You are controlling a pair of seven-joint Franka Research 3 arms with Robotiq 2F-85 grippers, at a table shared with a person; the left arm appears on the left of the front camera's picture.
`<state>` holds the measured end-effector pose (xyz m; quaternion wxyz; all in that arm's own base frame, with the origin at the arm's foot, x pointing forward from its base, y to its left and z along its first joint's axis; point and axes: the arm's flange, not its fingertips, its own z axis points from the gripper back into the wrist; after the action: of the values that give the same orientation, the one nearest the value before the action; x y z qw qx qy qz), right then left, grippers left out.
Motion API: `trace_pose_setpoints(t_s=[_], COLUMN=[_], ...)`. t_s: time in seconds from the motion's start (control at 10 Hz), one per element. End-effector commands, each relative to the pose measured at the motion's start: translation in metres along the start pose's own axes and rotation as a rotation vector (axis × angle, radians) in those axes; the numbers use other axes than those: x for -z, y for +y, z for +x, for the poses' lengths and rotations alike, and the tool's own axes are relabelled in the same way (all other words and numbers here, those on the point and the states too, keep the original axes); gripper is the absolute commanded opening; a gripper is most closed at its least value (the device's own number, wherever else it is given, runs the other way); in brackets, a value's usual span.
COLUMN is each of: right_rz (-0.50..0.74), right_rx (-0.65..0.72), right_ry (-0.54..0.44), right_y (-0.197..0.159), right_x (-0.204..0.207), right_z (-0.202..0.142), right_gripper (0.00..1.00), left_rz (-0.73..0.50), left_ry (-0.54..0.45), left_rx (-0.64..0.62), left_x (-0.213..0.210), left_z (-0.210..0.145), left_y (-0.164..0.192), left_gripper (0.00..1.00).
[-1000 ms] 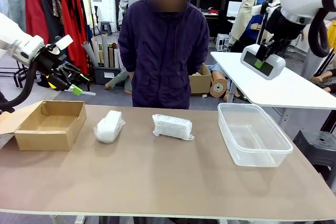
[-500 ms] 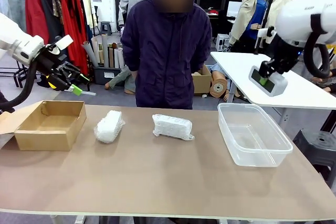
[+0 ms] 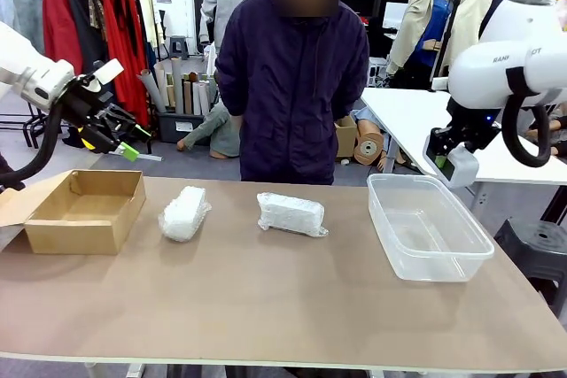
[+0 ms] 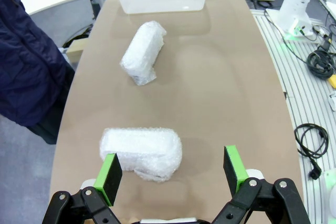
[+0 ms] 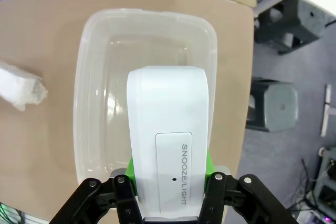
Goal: Separate and place wrapped and unwrapped clocks.
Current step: If the picked Digital clock is wrapped, place it in the Package Box ; if not, place it in the Organizing box.
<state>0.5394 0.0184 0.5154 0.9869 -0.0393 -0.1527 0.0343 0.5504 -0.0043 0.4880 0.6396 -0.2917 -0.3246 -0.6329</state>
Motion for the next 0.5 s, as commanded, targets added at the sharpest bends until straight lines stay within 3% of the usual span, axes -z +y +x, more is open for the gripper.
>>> trace_pose_setpoints(t_s=[0.0,0.4], right_rz=[0.012,0.001], right_rx=[-0.033,-0.008], right_ry=[-0.005,0.004], right_y=[-0.0002,0.0011], right_x=[-0.0031,0.0011], right_z=[0.0019,-0.0002], right_gripper=[0.0,0.0], left_rz=[-0.001,-0.001], left_ry=[-0.005,-0.005], left_rx=[0.003,0.003], left_x=[-0.0001,-0.0001], left_z=[0.0014,0.0014], left_y=[-0.0001,-0.0001], left_gripper=[1.0,1.0])
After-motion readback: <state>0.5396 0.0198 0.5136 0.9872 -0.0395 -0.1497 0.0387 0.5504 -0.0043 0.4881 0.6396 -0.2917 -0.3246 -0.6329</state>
